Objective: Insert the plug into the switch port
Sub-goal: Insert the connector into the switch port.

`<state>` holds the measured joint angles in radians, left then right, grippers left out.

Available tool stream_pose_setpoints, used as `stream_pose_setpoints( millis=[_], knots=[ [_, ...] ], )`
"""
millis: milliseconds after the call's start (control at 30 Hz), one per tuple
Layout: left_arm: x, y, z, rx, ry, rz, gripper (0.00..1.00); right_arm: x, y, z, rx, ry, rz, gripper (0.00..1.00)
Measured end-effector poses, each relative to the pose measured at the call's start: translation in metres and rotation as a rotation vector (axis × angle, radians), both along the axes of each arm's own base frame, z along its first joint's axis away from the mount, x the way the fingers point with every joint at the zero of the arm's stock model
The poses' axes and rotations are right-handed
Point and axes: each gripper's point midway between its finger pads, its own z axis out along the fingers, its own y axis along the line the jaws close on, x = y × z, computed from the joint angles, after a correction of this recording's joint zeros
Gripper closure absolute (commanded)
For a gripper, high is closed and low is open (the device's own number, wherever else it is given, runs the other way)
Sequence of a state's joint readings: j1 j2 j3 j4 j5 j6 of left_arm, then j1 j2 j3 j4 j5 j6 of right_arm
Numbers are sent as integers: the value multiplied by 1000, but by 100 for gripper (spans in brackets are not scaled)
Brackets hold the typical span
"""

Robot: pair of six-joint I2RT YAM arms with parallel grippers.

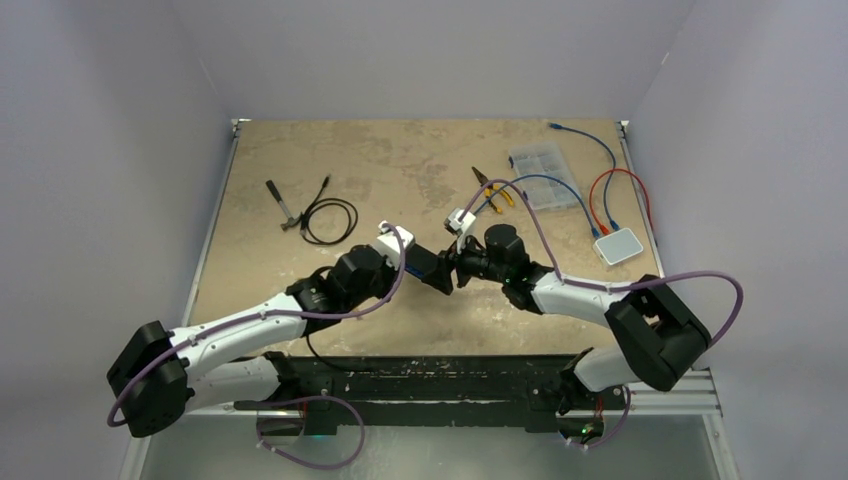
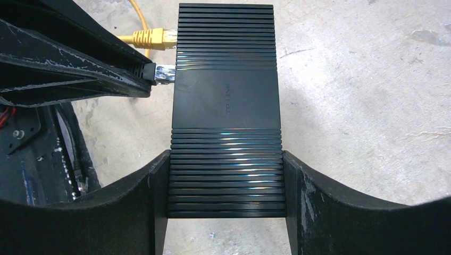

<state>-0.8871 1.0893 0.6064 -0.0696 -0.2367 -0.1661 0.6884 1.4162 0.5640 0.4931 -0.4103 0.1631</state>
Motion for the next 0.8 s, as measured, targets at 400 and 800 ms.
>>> stream_pose_setpoints(
  millis=[400,800],
  knots=[
    [1,-1,-20,5,-41,-27,100,-3,2,-11,-48,-21,19,100],
    [-2,9,-40,-7,-99,-30,100,-11,18,-23,-82,-5,46,100]
  ],
)
